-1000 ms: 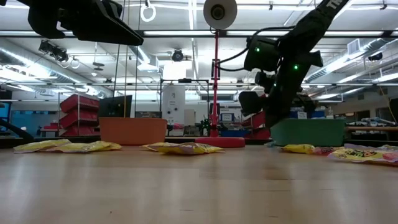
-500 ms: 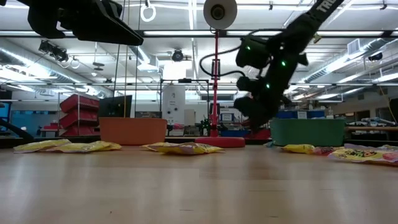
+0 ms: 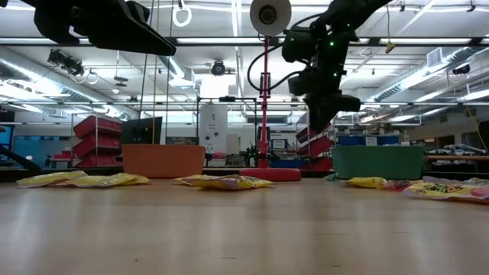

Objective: Sort candy
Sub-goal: Put the small blue candy into the green bin

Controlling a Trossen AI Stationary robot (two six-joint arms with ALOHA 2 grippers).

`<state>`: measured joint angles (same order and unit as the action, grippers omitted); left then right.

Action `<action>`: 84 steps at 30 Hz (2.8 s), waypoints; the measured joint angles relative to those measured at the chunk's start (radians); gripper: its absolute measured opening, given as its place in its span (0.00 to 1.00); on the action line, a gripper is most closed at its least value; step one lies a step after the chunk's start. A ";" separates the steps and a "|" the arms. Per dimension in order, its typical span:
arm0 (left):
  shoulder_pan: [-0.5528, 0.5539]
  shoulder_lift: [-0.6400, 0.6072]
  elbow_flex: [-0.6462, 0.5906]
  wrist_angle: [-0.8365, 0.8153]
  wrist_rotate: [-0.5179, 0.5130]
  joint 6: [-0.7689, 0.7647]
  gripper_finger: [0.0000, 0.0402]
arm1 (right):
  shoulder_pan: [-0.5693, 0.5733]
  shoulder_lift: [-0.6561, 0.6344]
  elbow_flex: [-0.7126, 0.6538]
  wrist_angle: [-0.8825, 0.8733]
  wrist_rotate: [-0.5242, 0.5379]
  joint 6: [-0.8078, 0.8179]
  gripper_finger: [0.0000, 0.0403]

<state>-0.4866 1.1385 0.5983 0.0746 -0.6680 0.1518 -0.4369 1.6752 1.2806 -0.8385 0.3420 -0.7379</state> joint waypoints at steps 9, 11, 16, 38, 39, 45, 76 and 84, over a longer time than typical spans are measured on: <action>0.000 0.000 0.000 -0.002 0.000 -0.025 0.22 | -0.041 0.009 -0.056 -0.015 -0.068 -0.086 0.30; 0.000 0.000 0.000 -0.001 0.000 -0.025 0.22 | -0.045 0.010 -0.084 -0.005 -0.075 -0.089 0.31; 0.000 0.000 0.000 -0.079 -0.027 -0.028 0.22 | -0.047 0.010 -0.143 0.040 -0.075 -0.086 0.34; 0.000 0.000 0.000 -0.077 -0.033 -0.100 0.22 | -0.082 0.095 -0.191 0.127 -0.108 -0.111 0.36; 0.000 0.000 0.000 -0.078 -0.033 -0.103 0.22 | -0.082 0.103 -0.191 0.130 -0.107 -0.112 0.36; 0.000 0.000 0.000 -0.078 -0.033 -0.105 0.22 | -0.088 0.108 -0.191 0.170 -0.104 -0.135 0.36; 0.000 0.000 0.000 -0.077 -0.033 -0.104 0.22 | -0.110 0.171 -0.190 0.176 -0.108 -0.153 0.11; 0.000 0.000 0.000 -0.077 -0.032 -0.104 0.22 | -0.110 0.171 -0.189 0.172 -0.092 -0.152 0.10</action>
<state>-0.4862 1.1385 0.5980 -0.0025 -0.7002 0.0475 -0.5465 1.8465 1.0918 -0.6666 0.2500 -0.8894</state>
